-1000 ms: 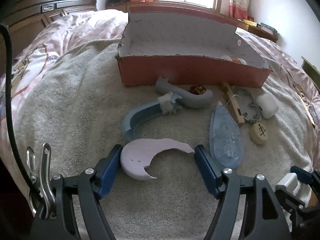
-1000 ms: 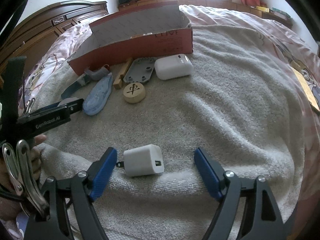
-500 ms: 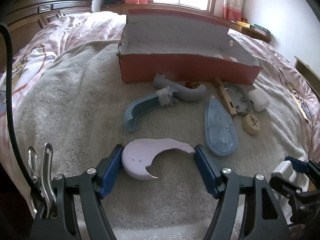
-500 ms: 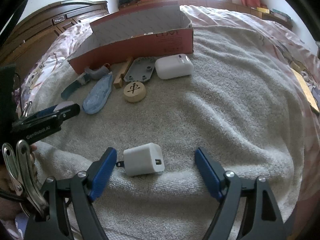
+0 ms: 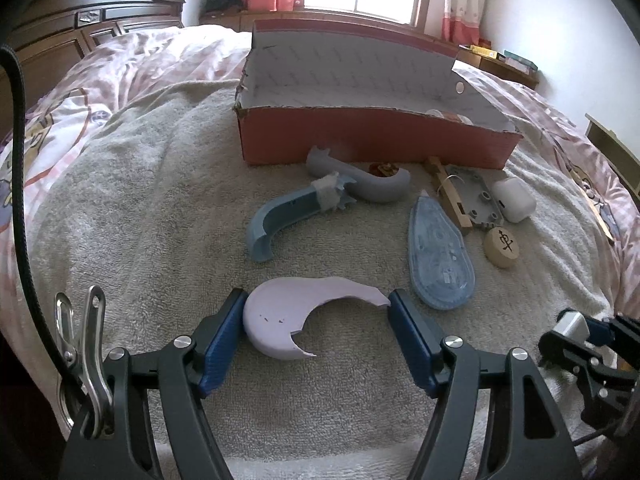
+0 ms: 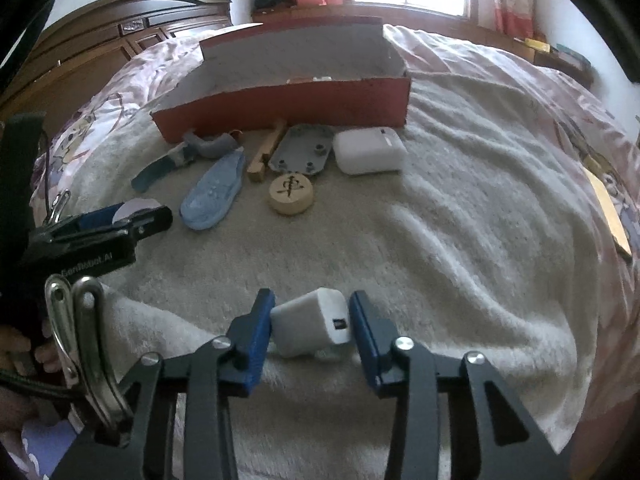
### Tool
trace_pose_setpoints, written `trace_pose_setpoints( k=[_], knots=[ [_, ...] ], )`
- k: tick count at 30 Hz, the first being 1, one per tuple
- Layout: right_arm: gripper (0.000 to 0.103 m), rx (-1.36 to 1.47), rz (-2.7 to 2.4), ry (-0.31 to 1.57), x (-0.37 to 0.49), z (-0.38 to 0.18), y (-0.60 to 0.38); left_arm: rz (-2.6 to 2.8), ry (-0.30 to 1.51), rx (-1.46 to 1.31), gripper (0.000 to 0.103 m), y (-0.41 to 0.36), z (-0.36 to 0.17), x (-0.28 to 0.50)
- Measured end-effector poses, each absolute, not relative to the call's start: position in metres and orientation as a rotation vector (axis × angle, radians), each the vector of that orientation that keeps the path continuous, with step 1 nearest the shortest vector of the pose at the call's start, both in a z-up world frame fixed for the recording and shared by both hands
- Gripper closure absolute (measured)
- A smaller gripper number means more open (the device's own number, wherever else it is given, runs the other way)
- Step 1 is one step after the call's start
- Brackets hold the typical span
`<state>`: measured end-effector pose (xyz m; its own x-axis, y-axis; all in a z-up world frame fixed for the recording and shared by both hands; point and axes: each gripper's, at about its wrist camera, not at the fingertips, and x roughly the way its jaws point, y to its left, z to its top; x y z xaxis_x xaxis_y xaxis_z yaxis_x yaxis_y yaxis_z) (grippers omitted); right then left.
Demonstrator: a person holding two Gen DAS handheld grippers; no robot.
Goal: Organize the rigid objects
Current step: 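Close the right gripper on the white charger plug, then lift the charger plug with the right gripper while the left gripper grasps the white hook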
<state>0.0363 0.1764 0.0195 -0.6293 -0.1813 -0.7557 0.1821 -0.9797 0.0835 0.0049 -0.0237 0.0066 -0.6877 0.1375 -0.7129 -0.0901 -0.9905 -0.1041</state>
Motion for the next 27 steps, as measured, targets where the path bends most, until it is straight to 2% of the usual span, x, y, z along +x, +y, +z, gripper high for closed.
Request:
trace_pose_setpoints(
  k=[12, 24, 27],
  knots=[
    [0.061, 1.187, -2.607, -0.060, 0.006, 0.018, 0.159, 2.778, -0.084, -1.179, 0.031, -0.022, 0.006, 0.005],
    [0.061, 1.190, -2.594, -0.101, 0.020, 0.016, 0.172, 2.765, -0.101, -1.155, 0.031, -0.023, 0.011, 0.010],
    [0.058, 1.204, -2.592, -0.103, 0.024, 0.016, 0.176, 2.765, -0.097, -1.154, 0.031, -0.022, 0.011, 0.010]
  ],
)
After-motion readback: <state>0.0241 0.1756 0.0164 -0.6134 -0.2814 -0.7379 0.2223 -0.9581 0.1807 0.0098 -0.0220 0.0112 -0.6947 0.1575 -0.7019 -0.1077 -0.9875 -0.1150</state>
